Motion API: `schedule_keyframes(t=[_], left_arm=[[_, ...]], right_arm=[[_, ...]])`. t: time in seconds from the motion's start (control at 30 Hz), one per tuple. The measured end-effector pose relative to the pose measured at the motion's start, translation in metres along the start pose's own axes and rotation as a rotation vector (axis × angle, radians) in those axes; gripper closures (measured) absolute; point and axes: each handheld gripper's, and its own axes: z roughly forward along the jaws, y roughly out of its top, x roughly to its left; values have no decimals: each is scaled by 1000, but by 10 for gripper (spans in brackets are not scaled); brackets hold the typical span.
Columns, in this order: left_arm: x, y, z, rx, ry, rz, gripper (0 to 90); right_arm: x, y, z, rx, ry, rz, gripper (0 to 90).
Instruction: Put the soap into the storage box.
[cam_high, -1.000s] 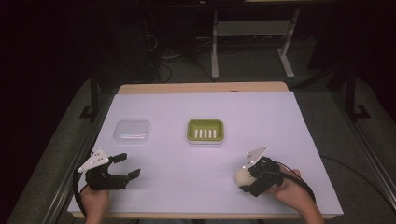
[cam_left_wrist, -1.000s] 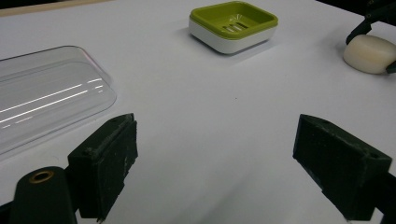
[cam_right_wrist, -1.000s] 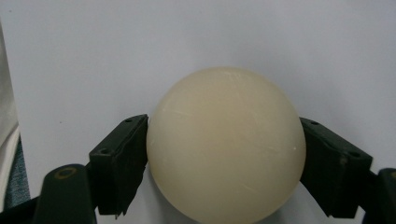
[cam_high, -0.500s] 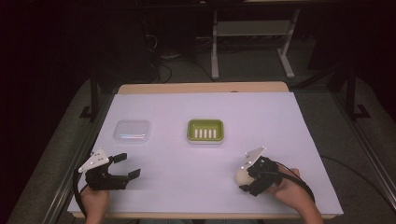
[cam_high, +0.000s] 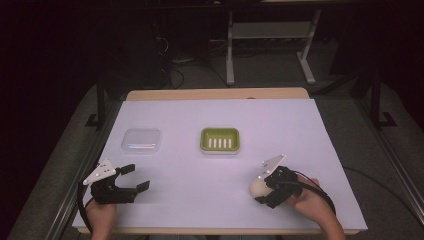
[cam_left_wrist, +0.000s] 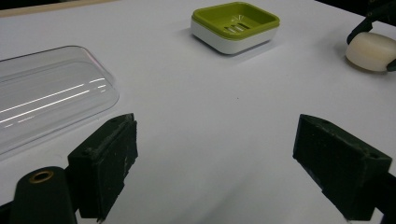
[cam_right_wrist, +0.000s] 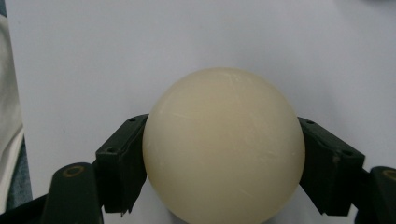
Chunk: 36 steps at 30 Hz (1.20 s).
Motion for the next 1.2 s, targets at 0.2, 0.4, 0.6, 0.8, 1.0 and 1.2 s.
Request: schedule_keyframes(t=[0.2,0.4,0.6,0.8,1.0,1.2], left_arm=[[0,0,-1,-2,2,1,132],[1,-1,-1,-1,2,-1,132],[0,0,-1,0,1,0,132],[1,0,-1,-2,-1,-6,132],[1,-1,-1,-1,0,-5,132],[1,0,-2,-4,1,-7,132]], right_arm=[[-7,9,-3,-35,19,9,241],[-11,13,-1,-31,38,17,240],[-15,21,-2,-62,59,3,241],[-21,26,-4,-72,76,11,241],[-28,31,-3,-73,90,17,241],[-33,36,0,-73,104,22,241]])
